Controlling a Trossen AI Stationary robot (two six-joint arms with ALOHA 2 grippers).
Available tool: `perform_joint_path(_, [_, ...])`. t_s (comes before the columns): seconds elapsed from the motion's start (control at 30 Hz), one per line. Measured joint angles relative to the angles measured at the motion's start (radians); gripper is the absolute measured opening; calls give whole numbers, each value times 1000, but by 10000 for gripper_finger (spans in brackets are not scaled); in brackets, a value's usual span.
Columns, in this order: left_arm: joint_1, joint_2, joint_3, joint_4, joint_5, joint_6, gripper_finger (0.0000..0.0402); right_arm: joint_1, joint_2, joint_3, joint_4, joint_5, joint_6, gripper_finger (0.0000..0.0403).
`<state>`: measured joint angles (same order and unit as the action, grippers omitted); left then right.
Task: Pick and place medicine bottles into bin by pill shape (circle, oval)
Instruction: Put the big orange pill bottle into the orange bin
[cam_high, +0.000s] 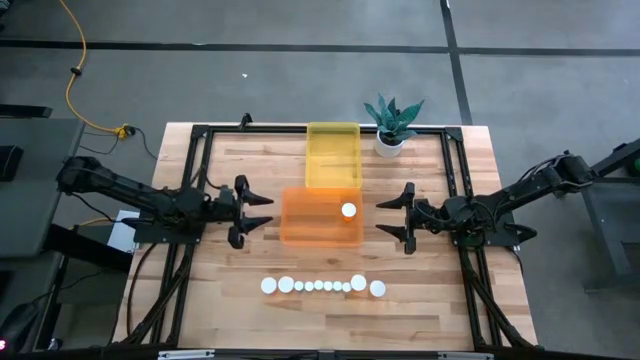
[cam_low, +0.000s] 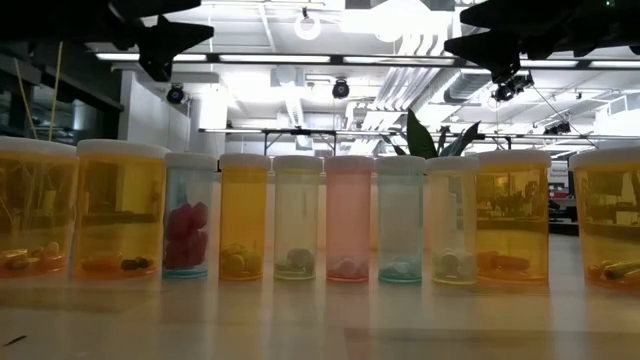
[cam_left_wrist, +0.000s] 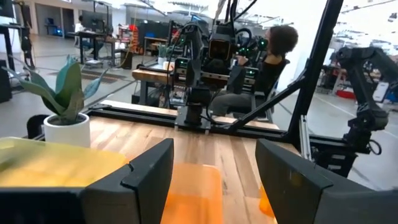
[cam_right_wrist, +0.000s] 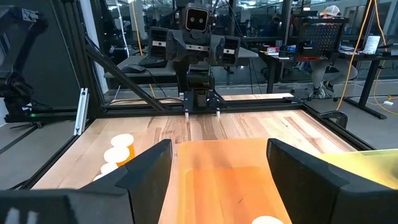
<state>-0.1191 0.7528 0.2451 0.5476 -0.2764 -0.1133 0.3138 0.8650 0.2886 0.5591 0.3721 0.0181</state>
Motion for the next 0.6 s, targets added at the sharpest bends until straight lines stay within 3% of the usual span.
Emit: perform_joint_path(0.6, [0,24,4,24,0,12,216,0,0,0,0,0,0,256])
